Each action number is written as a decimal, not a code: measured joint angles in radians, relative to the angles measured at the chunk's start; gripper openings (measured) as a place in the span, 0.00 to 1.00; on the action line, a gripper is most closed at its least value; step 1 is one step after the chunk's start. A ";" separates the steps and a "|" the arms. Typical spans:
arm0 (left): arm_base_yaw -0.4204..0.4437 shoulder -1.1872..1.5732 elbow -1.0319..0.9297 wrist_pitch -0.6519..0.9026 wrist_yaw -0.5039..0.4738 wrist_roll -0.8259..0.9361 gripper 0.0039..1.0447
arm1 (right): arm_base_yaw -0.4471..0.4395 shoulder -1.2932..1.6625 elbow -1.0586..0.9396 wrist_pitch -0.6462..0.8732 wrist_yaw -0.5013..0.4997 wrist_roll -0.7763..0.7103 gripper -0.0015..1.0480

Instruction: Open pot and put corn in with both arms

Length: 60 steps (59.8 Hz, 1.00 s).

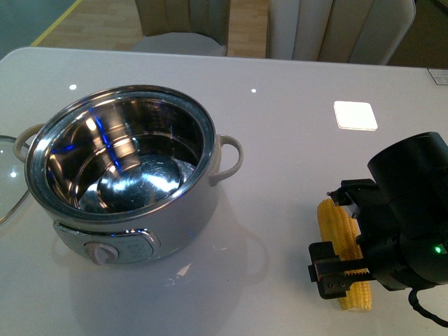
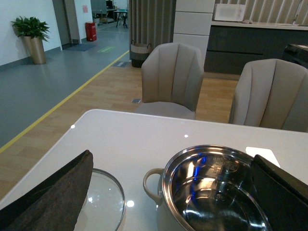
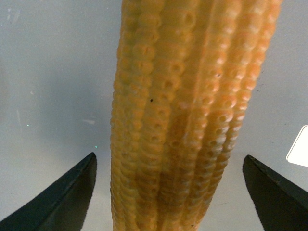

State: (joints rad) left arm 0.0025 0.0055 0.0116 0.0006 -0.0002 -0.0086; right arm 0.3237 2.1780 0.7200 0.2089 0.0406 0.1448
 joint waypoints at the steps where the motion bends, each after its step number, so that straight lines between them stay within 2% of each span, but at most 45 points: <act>1: 0.000 0.000 0.000 0.000 0.000 0.000 0.94 | 0.002 0.000 0.000 0.000 0.000 -0.001 0.77; 8: 0.000 0.000 0.000 0.000 0.000 0.000 0.94 | 0.004 0.000 0.000 0.000 0.000 -0.003 0.61; 13: 0.000 0.000 0.000 0.000 0.000 0.000 0.94 | 0.003 -0.004 -0.002 0.004 -0.004 -0.002 0.44; 23: 0.000 0.000 0.000 0.000 0.000 0.000 0.94 | 0.001 -0.037 -0.016 0.025 -0.011 0.018 0.29; 32: 0.000 0.000 0.000 0.000 0.000 0.000 0.94 | 0.001 -0.084 -0.037 0.048 -0.027 0.034 0.22; 44: 0.000 0.000 0.000 0.000 0.000 0.000 0.94 | -0.010 -0.190 -0.064 0.045 -0.101 0.103 0.19; 60: 0.000 0.000 0.000 0.000 0.000 0.000 0.94 | -0.015 -0.421 -0.030 -0.037 -0.187 0.217 0.16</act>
State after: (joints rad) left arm 0.0025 0.0055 0.0116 0.0006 -0.0002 -0.0086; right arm 0.3088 1.7573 0.6899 0.1722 -0.1467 0.3614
